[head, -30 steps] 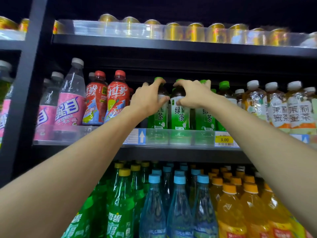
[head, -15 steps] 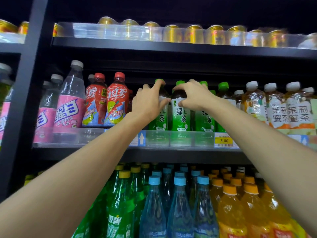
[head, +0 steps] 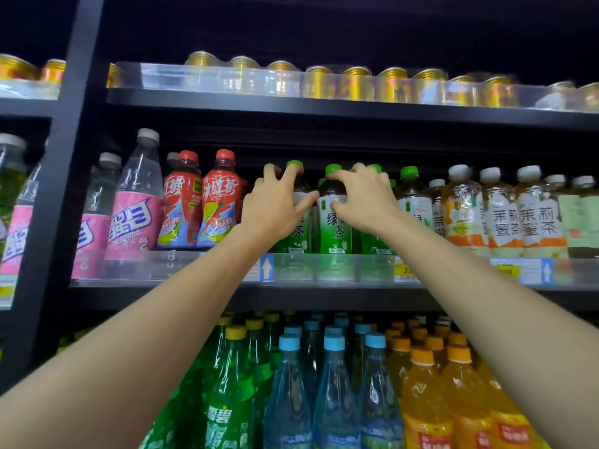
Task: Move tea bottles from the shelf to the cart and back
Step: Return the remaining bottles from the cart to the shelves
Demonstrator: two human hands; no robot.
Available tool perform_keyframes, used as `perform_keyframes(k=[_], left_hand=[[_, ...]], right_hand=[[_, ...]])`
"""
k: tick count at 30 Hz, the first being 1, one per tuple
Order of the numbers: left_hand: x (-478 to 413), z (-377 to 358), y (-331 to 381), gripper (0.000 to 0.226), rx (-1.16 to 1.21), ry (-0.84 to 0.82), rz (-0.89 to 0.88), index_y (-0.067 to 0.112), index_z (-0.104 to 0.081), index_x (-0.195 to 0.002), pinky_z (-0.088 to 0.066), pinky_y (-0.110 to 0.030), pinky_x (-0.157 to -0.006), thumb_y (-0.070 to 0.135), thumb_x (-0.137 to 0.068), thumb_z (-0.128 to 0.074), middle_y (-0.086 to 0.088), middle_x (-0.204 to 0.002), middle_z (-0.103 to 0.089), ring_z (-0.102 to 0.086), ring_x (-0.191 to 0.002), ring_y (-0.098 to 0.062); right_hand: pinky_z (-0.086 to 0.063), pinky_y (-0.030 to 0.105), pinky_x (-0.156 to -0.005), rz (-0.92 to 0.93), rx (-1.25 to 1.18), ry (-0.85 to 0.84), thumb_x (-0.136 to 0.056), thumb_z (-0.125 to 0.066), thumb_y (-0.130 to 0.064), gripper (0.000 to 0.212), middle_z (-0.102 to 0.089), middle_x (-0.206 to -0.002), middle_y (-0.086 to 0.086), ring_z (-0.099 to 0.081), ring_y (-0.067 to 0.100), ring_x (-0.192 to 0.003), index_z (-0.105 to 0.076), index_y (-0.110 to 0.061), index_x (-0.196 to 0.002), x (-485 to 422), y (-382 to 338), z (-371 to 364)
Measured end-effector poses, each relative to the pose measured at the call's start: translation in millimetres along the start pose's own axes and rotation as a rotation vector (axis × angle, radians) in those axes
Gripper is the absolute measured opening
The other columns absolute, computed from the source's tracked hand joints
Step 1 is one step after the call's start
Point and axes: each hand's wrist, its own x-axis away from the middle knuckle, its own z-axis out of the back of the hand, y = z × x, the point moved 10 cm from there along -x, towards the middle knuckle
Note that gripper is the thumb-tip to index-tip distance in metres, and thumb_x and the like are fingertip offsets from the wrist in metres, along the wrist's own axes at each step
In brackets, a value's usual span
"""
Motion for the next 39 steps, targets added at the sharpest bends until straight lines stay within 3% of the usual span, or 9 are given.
perform_keyframes(k=[6, 12, 20, 29, 35, 39], left_hand=[[5, 24, 12, 0.058, -0.177, 0.097, -0.117, 0.025, -0.045, -0.139, -0.044, -0.048, -0.091, 0.058, -0.092, -0.054, -0.012, -0.135, -0.042, -0.044, -0.120, -0.033], [22, 35, 43, 0.062, -0.284, 0.027, -0.195, 0.025, -0.043, -0.141, -0.041, -0.048, -0.091, 0.062, -0.092, -0.050, -0.011, -0.128, -0.048, -0.046, -0.117, -0.032], [48, 48, 111, 0.064, -0.317, -0.043, -0.192, 0.024, -0.041, -0.143, -0.041, -0.046, -0.091, 0.060, -0.091, -0.052, -0.010, -0.127, -0.049, -0.046, -0.117, -0.032], [102, 20, 236, 0.064, -0.299, -0.234, -0.233, 0.025, -0.034, -0.145, -0.039, -0.047, -0.098, 0.060, -0.094, -0.048, -0.010, -0.137, -0.044, -0.042, -0.127, -0.031], [141, -17, 325, 0.068, -0.196, -0.294, -0.273, 0.025, -0.031, -0.149, -0.041, -0.047, -0.100, 0.062, -0.093, -0.048, -0.011, -0.141, -0.045, -0.042, -0.129, -0.032], [160, -52, 381, 0.070, -0.132, -0.364, -0.304, 0.024, -0.029, -0.150, -0.039, -0.050, -0.102, 0.062, -0.094, -0.046, -0.013, -0.143, -0.043, -0.041, -0.132, -0.035]], right_hand=[[-0.033, 0.040, -0.103, 0.022, 0.012, 0.093, -0.088, -0.063, -0.026, 0.058, -0.047, -0.134, 0.009, -0.041, 0.029, -0.126, -0.047, -0.020, -0.144, 26, 14, 20], [-0.030, 0.044, -0.109, 0.008, 0.052, 0.009, -0.085, -0.064, -0.030, 0.065, -0.046, -0.136, 0.007, -0.040, 0.028, -0.128, -0.043, -0.022, -0.146, 48, 32, 31], [-0.030, 0.041, -0.104, -0.001, 0.076, -0.076, -0.085, -0.065, -0.032, 0.066, -0.044, -0.137, 0.008, -0.039, 0.030, -0.129, -0.042, -0.022, -0.146, 91, 73, 75], [-0.034, 0.042, -0.104, -0.029, 0.103, -0.157, -0.085, -0.066, -0.033, 0.068, -0.046, -0.137, 0.008, -0.040, 0.029, -0.130, -0.041, -0.020, -0.146, 168, 165, 135], [-0.031, 0.045, -0.109, -0.147, 0.168, -0.269, -0.089, -0.065, -0.035, 0.069, -0.037, -0.150, 0.012, -0.035, 0.033, -0.137, -0.036, -0.019, -0.149, 239, 255, 151], [-0.031, 0.047, -0.109, -0.231, 0.232, -0.345, -0.090, -0.062, -0.037, 0.068, -0.040, -0.145, 0.012, -0.037, 0.033, -0.134, -0.035, -0.018, -0.150, 282, 319, 151]])
